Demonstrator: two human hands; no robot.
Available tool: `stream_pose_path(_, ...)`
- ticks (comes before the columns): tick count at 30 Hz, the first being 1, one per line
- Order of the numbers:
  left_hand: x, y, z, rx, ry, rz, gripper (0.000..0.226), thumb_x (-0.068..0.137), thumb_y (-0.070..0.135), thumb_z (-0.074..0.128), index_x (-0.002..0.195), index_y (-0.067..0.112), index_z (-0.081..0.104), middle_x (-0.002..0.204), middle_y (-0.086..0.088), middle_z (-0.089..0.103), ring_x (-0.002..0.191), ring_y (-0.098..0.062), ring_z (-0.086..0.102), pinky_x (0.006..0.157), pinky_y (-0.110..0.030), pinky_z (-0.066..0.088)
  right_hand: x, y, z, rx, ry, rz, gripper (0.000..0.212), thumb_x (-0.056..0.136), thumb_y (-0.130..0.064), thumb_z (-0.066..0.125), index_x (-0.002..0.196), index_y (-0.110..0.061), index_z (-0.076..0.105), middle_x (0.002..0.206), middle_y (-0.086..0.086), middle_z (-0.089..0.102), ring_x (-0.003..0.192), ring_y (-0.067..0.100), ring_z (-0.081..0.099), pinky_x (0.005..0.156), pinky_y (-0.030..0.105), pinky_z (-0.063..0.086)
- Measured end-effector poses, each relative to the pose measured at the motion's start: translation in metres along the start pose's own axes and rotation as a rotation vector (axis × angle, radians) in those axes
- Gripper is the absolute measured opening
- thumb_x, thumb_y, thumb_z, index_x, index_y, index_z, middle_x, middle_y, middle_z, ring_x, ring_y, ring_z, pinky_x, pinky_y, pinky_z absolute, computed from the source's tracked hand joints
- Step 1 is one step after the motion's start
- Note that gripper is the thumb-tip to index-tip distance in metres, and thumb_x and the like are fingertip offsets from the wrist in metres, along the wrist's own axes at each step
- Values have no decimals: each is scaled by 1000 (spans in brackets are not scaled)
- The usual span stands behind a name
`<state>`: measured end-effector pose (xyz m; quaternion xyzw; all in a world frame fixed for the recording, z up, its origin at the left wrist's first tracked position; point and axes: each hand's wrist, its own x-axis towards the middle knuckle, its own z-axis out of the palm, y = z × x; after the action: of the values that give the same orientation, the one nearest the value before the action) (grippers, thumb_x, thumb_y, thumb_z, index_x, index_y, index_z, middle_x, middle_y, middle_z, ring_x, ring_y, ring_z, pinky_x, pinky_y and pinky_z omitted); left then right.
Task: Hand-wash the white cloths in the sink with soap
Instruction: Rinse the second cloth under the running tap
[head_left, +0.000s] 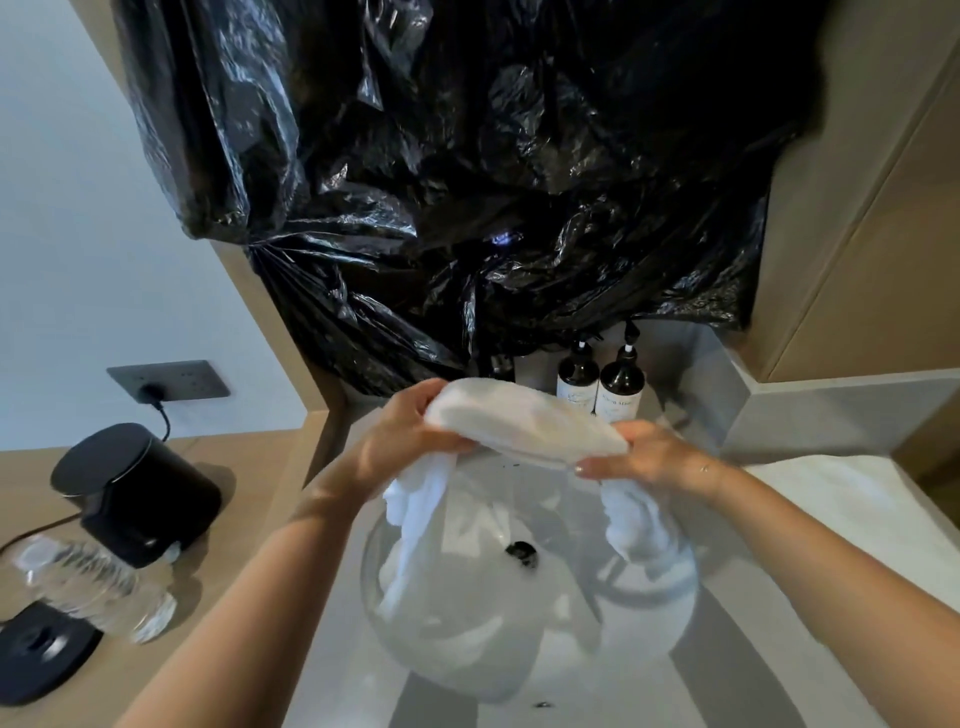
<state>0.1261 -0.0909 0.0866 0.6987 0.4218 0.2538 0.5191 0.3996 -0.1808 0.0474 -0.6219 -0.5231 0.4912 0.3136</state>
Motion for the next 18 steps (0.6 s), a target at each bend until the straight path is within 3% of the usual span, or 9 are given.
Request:
stream_pose_path(2,2,9,6,-55,-36,1,48,64,5,81,110,11,65,99,-15,70,87,-24,68,77,-37,57,3,21,12,-1,-36,20,37,66,-35,85,97,-19,72,88,-6,73,86,9,68,77,19,52)
stream_pose_path(5,6,18,24,-141,-92,-35,49,63,-3,76,110,3,62,94,-20,68,80,-28,67,69,-38,55,5,46,40,76,-47,8,39,73,-22,84,108,-22,66,102,-6,72,96,8,67,80,16,51)
stream_pose_path(8,12,24,41,-201,-71,-86,55,57,0,74,110,5,61,93,-21,67,84,-34,66,75,-45,56,12,70,75,181,28,-21,82,62,-26,91,129,-26,43,128,-4,56,119,9,54,87,14,46)
stream_pose_path(10,15,26,47,-254,-32,-104,57,56,0,74,111,9,61,103,-25,66,98,-42,65,86,-56,54,15,80,101,228,0,-50,109,57,-31,92,140,-35,23,141,-14,38,130,-2,39,94,9,41)
stream_pose_path(12,16,28,51,-315,5,-113,56,56,-1,72,110,13,62,101,-21,66,102,-41,65,87,-59,53,20,85,126,292,49,-83,124,55,-28,95,145,-45,11,142,-26,32,130,-11,33,98,10,39)
stream_pose_path(15,19,32,56,-374,-24,-110,56,60,-2,71,113,10,60,98,-15,65,93,-33,66,83,-50,56,36,90,151,433,266,-37,124,54,-23,96,145,-43,15,135,-26,40,124,-11,38,83,3,43)
stream_pose_path(18,18,34,60,-433,-43,-100,57,62,-4,69,118,4,56,95,-13,65,87,-27,67,77,-42,56,50,96,161,470,366,97,91,56,-27,94,131,-34,42,118,-17,58,112,5,56,76,10,46)
